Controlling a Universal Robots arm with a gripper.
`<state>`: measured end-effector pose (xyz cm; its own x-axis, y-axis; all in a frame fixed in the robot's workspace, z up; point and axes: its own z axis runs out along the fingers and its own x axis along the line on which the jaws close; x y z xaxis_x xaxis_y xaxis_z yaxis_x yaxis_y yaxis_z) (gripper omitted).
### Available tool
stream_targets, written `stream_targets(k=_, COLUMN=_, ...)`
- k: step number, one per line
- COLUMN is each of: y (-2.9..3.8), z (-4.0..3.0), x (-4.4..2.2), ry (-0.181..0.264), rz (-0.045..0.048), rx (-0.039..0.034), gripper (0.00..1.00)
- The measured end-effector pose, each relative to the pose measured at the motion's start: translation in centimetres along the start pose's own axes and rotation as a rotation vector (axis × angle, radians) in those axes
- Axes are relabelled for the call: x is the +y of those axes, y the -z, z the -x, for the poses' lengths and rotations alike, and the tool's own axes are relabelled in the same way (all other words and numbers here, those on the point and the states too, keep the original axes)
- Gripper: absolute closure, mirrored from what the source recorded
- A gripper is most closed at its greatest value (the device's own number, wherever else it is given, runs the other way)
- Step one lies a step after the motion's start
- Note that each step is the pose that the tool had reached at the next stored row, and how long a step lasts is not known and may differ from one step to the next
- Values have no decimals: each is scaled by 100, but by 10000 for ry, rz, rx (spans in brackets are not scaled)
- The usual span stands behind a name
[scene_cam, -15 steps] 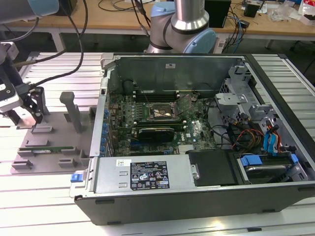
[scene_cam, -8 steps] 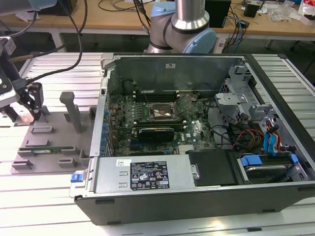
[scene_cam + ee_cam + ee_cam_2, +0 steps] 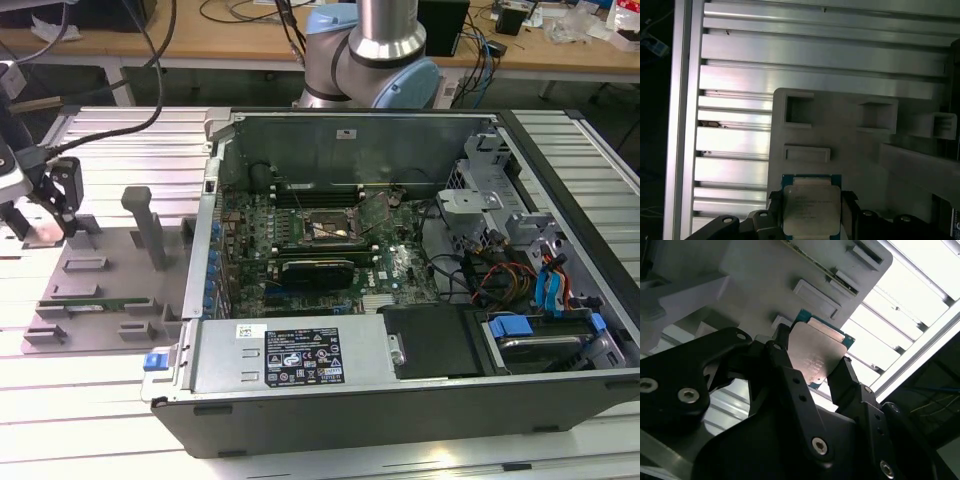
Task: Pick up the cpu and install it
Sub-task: 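Pick up the cpu and move it towards the insertion slot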
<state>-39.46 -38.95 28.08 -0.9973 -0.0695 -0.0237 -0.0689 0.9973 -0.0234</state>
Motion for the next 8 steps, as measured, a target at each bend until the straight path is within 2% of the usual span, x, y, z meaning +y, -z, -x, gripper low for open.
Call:
stream_targets(k=3, y=55, z=2, x=-2, ry=0, rz=0, rx=0, gripper=45)
stream_targets(k=8, y=105, z=3, x=-3, ry=0, rz=0, rx=0, gripper=45)
